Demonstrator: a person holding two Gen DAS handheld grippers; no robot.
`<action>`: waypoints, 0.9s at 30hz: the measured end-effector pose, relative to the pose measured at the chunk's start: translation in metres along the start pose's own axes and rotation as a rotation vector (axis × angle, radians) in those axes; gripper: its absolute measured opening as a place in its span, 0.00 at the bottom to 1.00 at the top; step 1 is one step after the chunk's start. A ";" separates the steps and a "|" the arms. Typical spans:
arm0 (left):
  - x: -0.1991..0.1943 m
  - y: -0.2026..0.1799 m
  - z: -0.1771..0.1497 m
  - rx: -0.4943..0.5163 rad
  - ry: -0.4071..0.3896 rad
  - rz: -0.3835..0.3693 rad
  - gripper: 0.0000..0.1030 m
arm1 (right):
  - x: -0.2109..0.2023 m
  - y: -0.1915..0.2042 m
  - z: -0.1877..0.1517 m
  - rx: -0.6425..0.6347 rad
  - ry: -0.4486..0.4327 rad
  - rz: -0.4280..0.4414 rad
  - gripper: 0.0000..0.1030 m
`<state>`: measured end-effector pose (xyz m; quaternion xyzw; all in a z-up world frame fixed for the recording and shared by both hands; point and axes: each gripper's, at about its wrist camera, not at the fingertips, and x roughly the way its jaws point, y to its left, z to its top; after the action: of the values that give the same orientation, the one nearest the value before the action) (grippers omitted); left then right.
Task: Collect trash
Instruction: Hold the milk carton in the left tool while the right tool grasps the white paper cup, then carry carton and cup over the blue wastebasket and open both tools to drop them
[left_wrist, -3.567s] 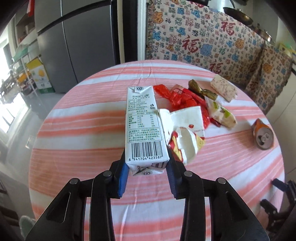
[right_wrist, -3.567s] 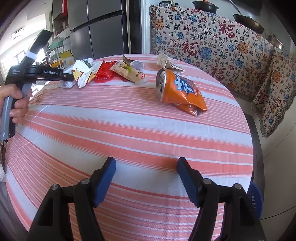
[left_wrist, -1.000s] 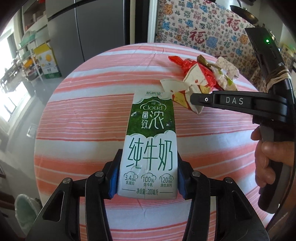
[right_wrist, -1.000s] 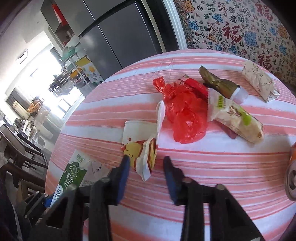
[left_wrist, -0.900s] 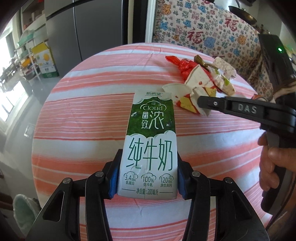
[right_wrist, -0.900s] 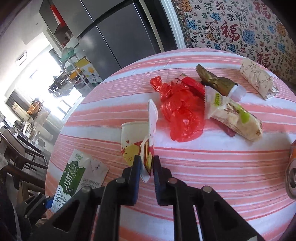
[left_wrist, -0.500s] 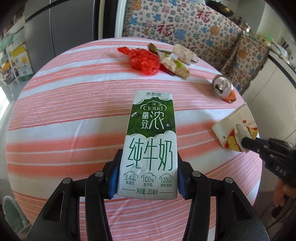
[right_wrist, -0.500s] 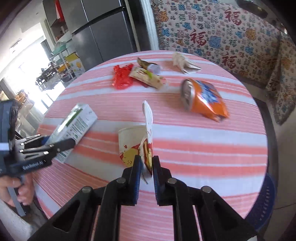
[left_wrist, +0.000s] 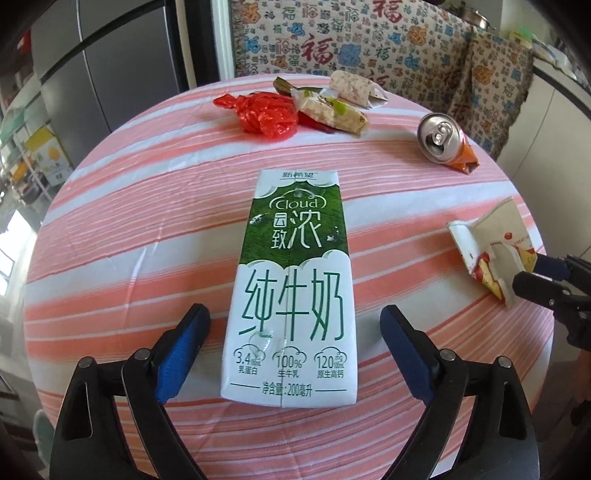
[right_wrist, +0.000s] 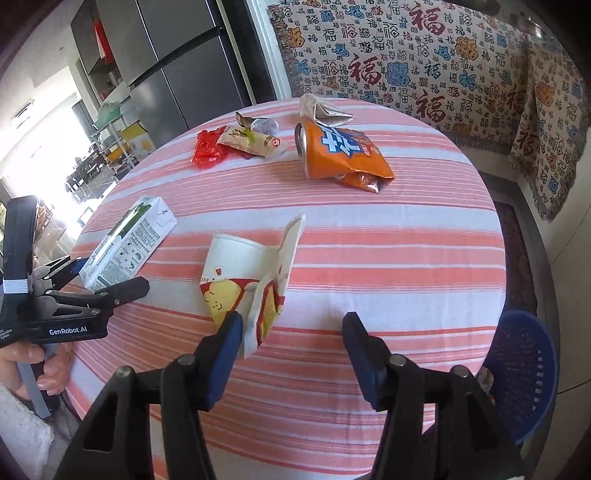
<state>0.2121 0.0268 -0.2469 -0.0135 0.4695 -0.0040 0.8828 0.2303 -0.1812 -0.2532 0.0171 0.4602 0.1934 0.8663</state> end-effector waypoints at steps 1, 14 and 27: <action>-0.002 0.004 0.001 -0.011 -0.004 -0.012 0.91 | -0.001 0.001 -0.001 -0.003 -0.005 0.004 0.56; -0.005 0.007 0.018 -0.002 -0.023 -0.047 0.80 | -0.011 0.001 0.006 0.027 -0.026 0.053 0.56; -0.017 0.004 0.019 -0.035 -0.038 -0.086 0.47 | -0.024 -0.001 0.009 0.047 -0.058 0.036 0.09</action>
<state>0.2184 0.0315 -0.2222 -0.0490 0.4518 -0.0337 0.8901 0.2255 -0.1890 -0.2295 0.0512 0.4388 0.1973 0.8752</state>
